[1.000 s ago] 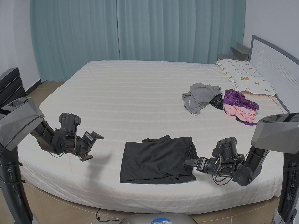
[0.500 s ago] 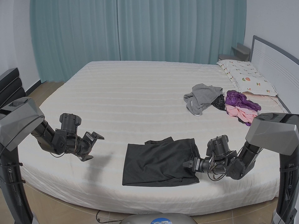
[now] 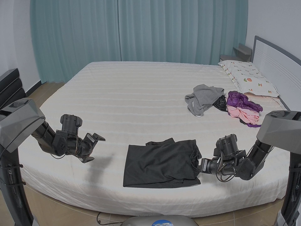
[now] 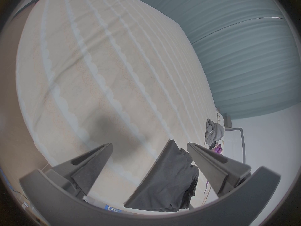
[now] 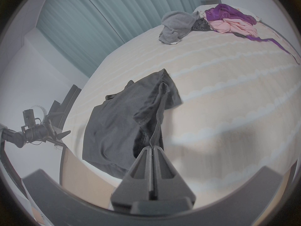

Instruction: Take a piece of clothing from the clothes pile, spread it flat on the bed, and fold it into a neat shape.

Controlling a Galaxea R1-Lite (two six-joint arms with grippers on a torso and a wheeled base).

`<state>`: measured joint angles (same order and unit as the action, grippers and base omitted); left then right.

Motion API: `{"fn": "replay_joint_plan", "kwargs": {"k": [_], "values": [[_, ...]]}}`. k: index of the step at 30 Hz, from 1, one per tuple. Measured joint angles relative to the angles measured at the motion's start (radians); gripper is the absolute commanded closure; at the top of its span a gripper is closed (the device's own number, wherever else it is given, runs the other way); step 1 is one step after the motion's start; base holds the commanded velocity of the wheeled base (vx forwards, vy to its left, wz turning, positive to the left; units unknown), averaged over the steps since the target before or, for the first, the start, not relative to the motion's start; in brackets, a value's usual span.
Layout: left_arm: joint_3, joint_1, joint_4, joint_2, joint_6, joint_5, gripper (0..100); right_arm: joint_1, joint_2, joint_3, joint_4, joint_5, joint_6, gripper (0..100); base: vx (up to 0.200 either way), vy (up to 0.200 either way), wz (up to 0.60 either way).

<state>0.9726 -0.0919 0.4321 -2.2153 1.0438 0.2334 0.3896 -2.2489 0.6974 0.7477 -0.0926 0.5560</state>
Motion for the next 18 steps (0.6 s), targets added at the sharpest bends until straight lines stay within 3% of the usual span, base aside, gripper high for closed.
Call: {"fn": "replay_joint_plan", "kwargs": {"k": [6,18], "values": [[0.000,-0.001,0.000,0.000,-0.001,-0.003,0,-0.043,0.055,-0.081,0.005,-0.063,0.005,100,0.000,0.000,0.00],[-0.002,-0.002,0.000,0.000,-0.001,-0.005,0,-0.083,0.084,-0.160,0.009,-0.107,-0.001,100,0.000,0.000,0.00]]}}
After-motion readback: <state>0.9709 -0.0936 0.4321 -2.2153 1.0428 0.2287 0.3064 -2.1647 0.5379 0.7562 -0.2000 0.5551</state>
